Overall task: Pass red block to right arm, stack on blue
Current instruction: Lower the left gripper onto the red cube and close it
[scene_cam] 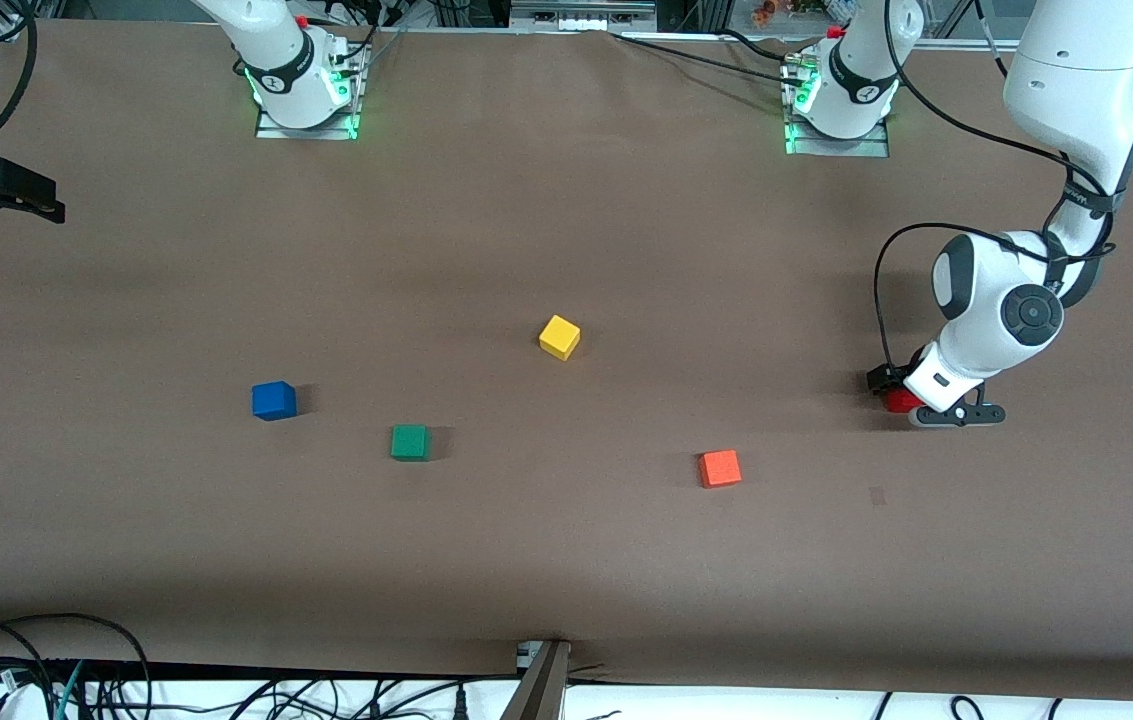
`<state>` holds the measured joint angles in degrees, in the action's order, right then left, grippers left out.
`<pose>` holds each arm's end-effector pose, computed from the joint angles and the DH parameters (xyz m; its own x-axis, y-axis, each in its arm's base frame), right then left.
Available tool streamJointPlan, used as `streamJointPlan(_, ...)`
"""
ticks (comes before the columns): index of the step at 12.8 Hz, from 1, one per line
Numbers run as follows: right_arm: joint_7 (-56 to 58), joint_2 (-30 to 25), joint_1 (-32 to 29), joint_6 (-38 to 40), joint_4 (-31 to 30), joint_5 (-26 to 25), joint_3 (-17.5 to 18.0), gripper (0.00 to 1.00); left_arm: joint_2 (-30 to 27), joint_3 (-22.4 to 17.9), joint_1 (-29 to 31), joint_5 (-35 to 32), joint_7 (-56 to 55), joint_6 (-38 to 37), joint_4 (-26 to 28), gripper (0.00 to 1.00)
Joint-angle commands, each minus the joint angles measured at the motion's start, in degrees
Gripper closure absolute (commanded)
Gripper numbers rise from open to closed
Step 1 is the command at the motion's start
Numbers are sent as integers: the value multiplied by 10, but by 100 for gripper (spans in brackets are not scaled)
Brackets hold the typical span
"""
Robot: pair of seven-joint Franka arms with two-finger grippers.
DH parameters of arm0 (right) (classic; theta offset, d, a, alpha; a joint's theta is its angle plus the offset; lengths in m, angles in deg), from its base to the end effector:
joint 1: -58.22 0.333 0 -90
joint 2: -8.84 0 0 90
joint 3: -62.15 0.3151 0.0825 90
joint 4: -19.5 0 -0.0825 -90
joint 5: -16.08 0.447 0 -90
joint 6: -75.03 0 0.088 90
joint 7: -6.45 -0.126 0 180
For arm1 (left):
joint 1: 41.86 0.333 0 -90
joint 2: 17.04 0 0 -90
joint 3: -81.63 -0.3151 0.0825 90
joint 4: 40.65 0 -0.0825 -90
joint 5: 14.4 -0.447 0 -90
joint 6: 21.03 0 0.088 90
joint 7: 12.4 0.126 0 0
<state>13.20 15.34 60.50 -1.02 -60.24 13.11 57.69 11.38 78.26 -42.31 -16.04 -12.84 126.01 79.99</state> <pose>0.6219 -0.0284 0.6092 0.9810 0.0666 -0.1820 0.0749 -0.9964 0.0394 0.6059 0.0329 0.1014 0.9990 0.0285 -0.0350 0.0270 -0.9987 -0.0430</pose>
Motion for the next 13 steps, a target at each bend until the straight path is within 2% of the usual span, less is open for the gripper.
streamJointPlan(1, 2, 11, -3, 5, 14, 9, 4, 0, -8, 1, -1, 10, 16, 8, 11, 57)
streamJointPlan(2, 1, 11, -2, 5, 14, 9, 4, 0, -11, 1, 0, 10, 24, 8, 11, 69)
streamJointPlan(6, -1, 18, -2, 5, 13, 28, 5, 0, -32, 3, 4, 10, 24, -16, 1, 83)
streamJointPlan(9, 0, 31, 1, 6, 11, 30, 6, 0, -50, 13, 3, 12, 25, -155, -67, 89)
streamJointPlan(11, -2, 39, 17, 10, 11, 31, 9, 0, -69, 17, -2, 17, 25, -198, -87, 92)
streamJointPlan(13, -2, 45, 38, 10, 11, 59, 9, 0, -76, 41, 4, 44, 27, -257, -122, 91)
